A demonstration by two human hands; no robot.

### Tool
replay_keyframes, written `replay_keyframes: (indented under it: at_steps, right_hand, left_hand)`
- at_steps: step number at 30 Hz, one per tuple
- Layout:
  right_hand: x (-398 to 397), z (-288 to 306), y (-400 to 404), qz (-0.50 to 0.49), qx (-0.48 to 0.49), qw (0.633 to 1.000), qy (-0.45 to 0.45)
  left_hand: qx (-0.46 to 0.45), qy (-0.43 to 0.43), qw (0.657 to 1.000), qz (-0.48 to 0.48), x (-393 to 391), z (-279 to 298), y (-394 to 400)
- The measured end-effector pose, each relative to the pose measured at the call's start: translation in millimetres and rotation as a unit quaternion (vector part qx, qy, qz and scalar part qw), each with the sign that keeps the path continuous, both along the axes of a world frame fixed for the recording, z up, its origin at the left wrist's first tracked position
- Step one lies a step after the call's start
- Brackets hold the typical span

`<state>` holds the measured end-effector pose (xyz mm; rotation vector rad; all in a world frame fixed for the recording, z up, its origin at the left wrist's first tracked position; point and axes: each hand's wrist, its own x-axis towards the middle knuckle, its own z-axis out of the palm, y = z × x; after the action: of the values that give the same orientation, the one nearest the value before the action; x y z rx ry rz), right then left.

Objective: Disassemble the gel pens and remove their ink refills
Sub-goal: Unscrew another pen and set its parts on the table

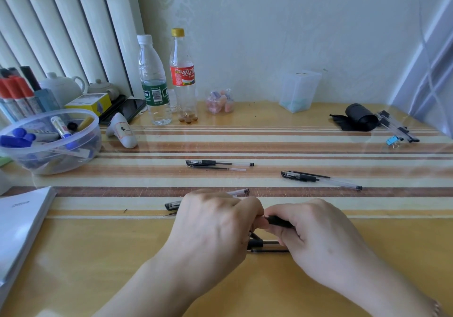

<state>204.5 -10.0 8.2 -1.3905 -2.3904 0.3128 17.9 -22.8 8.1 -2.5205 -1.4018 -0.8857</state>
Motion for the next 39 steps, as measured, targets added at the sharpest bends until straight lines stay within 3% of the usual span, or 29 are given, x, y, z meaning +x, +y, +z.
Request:
replay_keyframes:
  at_steps: [4,8,13,18,22,26,30,35,39]
  right_hand:
    - [-4.4,8.2,-3.9,-0.007,-0.062,0.996,0.063]
    - [-3.7,12.7,-6.1,0.002,-0.098,0.992,0.078]
    - [-0.2,-0.6,-1.0,-0.008,0.094,0.990,-0.103]
    - [-0.4,-2.9,-0.2,-0.019,0.145,0.970,-0.196]
    - [-1.8,-5.6,-2.3,-0.033,0.145,0.970,-0.194]
    - [-2.1,-10.6,-3.7,-0.044,0.135,0.984,-0.111]
    - [3.7,-1.4,4.8,-0.037,0.139,0.989,-0.043]
    - [57.2,10.2,39.9,-0.134,0.043,0.989,-0.047]
    - [72.1,2.9,48.9,-0.160,-0.061,0.985,-0.034]
  left_hand:
    - [0.035,0.030,0.999,-0.007,-0.2,3.4,-0.8]
    - [0.008,0.051,0.999,-0.017,-3.0,5.0,-2.9]
    - [-0.043,0.085,0.995,0.019,-3.9,5.5,-4.4]
    - [-0.038,0.121,0.991,0.029,-0.4,4.5,-6.4]
    - [-0.037,0.115,0.993,0.012,0.1,3.8,-6.2]
    - [-0.007,0.125,0.992,0.008,1.7,3.6,-7.9]
    - [0.004,0.024,1.000,0.006,6.2,2.6,-6.2]
    - [-0.096,-0.104,0.990,0.023,2.1,6.8,-6.7]
    - [-0.152,-0.189,0.969,-0.039,-7.0,0.8,1.0]
